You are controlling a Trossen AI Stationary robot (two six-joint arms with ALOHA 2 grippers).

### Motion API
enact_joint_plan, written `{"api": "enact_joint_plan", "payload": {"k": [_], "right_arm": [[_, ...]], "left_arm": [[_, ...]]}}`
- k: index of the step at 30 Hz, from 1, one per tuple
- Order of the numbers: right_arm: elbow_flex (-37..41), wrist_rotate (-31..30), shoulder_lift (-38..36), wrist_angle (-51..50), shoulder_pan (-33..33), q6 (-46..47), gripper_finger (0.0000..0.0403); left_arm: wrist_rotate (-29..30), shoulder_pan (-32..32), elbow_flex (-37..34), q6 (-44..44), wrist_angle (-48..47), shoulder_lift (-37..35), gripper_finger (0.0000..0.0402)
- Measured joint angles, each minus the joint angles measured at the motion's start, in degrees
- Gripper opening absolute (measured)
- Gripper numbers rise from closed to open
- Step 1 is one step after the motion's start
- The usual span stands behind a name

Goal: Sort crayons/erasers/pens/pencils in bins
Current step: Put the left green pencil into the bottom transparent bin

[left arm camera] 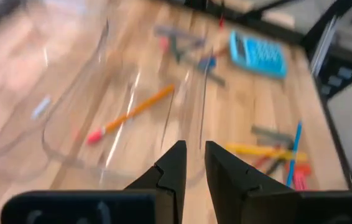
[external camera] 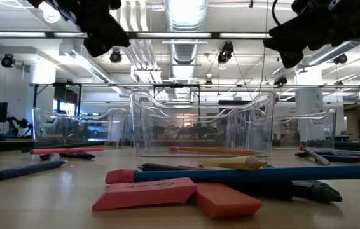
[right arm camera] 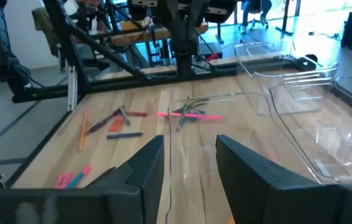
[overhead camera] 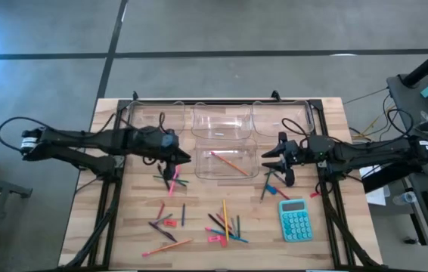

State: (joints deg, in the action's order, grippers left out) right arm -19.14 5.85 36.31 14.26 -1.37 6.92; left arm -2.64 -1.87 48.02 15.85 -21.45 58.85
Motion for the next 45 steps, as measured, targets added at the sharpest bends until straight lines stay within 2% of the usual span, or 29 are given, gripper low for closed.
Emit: {"api": "enact_joint_plan", "payload": {"k": [5,12,17,24,27,32,45], "right_arm": [[0.0,0.03,0.24,-0.03,0.0,0.11,0.0137],[0.02,0.11,0.24,-0.26,0.0,0.17,0.0137],[0.02,0.15,0.24,-0.26,0.0,1.03,0.0137],[0.04,0.15,0.24,-0.26,0.0,0.96,0.0137],[0.04,0.13,0.24,-0.26,0.0,0.73,0.0137],[0.04,0.15,0.24,-0.26,0.0,0.52,0.0137],[0.07,0.13,0.26,-0.35,0.0,0.02,0.0137]], "left_arm": [[-0.25,0.0,1.93,0.3,-11.05,-0.01,0.0044],[-0.25,0.0,0.97,0.31,-19.31,3.0,0.0046],[-0.3,0.9,0.05,0.29,-22.48,7.31,0.0078],[-0.25,2.43,-3.26,-0.17,-22.72,13.78,0.0165],[0.09,3.4,-3.42,-0.44,-22.52,15.45,0.0183],[3.01,4.51,-3.4,-1.25,-22.56,18.27,0.0187],[3.16,4.55,-3.43,-2.55,-22.25,25.07,0.0187]]}}
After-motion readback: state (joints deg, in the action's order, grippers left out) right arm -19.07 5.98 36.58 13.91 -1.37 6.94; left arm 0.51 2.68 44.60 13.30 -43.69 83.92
